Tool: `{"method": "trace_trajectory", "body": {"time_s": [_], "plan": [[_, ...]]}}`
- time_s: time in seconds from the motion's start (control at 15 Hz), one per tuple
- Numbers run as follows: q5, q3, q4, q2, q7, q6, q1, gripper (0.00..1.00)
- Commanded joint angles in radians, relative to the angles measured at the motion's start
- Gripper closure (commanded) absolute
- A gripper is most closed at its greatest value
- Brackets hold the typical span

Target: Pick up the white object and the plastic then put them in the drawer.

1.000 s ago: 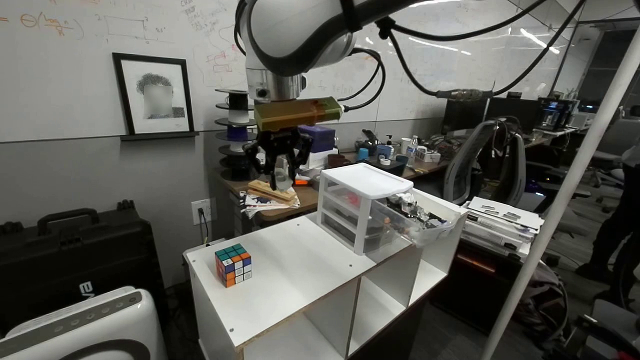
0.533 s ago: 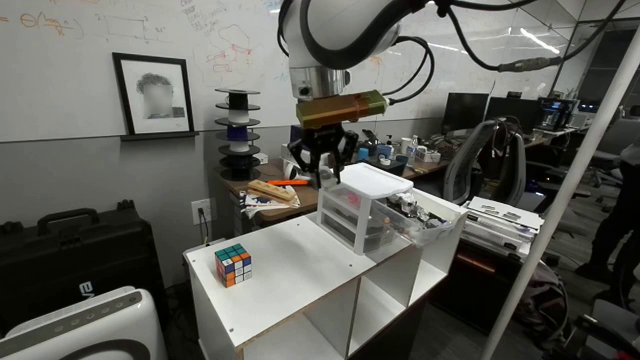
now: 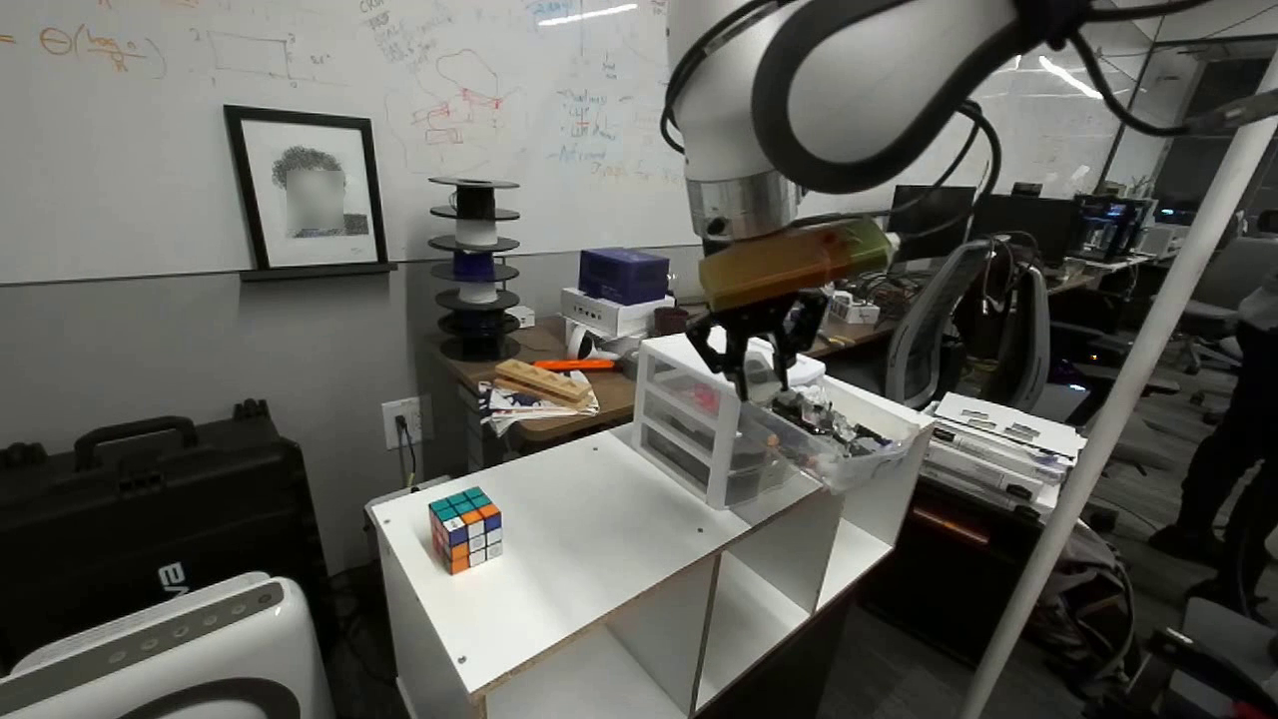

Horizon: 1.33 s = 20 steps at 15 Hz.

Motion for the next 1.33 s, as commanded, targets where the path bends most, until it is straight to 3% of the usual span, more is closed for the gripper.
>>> {"method": "trace_trajectory", "body": {"time_s": [0.0, 0.33, 0.6, 0.93, 1.0, 1.27], "plan": [[-0.098, 0.015, -0.249, -0.163, 0.137, 0.12, -0.043, 0.84], [-0.173, 0.006, -0.539, -0.315, 0.286, 0.323, -0.155, 0.84], [-0.229, -0.03, -0.745, -0.425, 0.393, 0.514, -0.303, 0.84], [-0.369, -0.033, -0.802, -0.492, 0.529, 0.672, -0.49, 0.85], [-0.387, -0.053, -0.795, -0.493, 0.542, 0.686, -0.482, 0.85], [-0.331, -0.028, -0.778, -0.521, 0.481, 0.645, -0.456, 0.84]]}}
